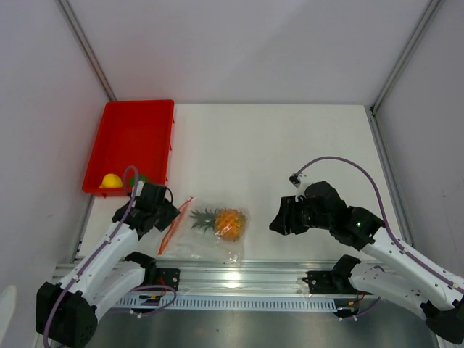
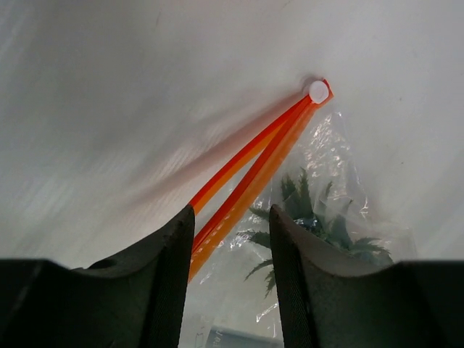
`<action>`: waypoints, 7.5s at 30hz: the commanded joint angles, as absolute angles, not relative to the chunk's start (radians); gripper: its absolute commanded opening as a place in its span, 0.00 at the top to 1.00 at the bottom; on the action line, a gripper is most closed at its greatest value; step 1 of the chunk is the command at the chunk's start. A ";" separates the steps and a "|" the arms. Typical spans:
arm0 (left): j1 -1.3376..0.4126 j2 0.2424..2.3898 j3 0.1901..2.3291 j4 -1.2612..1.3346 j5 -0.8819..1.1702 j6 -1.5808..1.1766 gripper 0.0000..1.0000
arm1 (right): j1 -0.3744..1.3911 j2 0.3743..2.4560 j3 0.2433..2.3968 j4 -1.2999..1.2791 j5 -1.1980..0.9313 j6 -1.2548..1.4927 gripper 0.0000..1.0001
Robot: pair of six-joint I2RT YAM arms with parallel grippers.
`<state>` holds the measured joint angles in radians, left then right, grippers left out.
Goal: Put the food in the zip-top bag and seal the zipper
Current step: Pick up the zipper food storage bag at the center of the board, then pick up the fake fruit from the bin.
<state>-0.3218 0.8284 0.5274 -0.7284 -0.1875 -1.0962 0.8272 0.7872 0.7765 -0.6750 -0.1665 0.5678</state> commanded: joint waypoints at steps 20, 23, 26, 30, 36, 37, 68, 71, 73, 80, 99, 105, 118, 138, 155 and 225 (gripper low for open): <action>-0.311 0.770 0.419 -0.480 -0.020 -0.992 0.11 | 0.824 0.790 0.778 -0.643 -0.170 0.584 0.50; -0.308 0.752 0.387 -0.414 0.044 -0.991 0.12 | 0.824 0.787 0.776 -0.643 -0.169 0.586 0.50; -0.308 0.736 0.351 -0.325 0.115 -0.996 0.20 | 0.824 0.787 0.779 -0.644 -0.169 0.584 0.50; -0.308 0.721 0.330 -0.267 0.141 -1.005 0.31 | 0.825 0.788 0.779 -0.649 -0.166 0.581 0.50; -0.305 0.663 0.336 -0.265 0.127 -1.002 0.71 | 0.824 0.788 0.781 -0.649 -0.167 0.580 0.50; -0.305 0.651 0.340 -0.271 0.120 -0.999 0.85 | 0.824 0.788 0.782 -0.647 -0.169 0.580 0.50; -0.762 0.844 0.856 -0.342 0.163 -0.574 0.99 | 0.677 1.244 1.416 -0.897 -0.250 0.719 0.45; -0.787 0.833 0.864 -0.339 0.134 -0.568 0.99 | 0.661 1.302 1.466 -0.940 -0.256 0.764 0.45; -0.795 0.831 0.861 -0.336 0.132 -0.568 0.99 | 0.660 1.331 1.477 -0.943 -0.270 0.791 0.45; -0.836 0.859 0.899 -0.330 0.130 -0.554 1.00 | 0.716 1.414 1.578 -0.968 -0.265 0.861 0.45; -0.914 0.913 0.914 -0.305 0.097 -0.542 0.99 | 0.816 1.626 1.750 -1.112 -0.229 0.821 0.41; -0.928 0.937 0.919 -0.287 0.101 -0.541 0.99 | 0.839 1.655 1.741 -1.117 -0.229 0.805 0.41; -0.934 0.936 0.917 -0.301 0.103 -0.535 0.99 | 0.850 1.588 1.586 -1.007 -0.193 0.825 0.75; -0.882 0.727 1.014 -0.539 -0.158 -0.523 0.00 | 0.856 1.494 1.494 -0.900 -0.120 0.735 1.00; -0.120 1.014 1.189 -0.833 -0.302 -0.811 0.01 | 0.865 1.463 1.489 -0.873 -0.126 0.618 1.00; 0.268 1.789 1.262 -0.920 -0.184 -1.221 0.02 | 0.788 1.368 1.384 -0.827 -0.172 0.620 1.00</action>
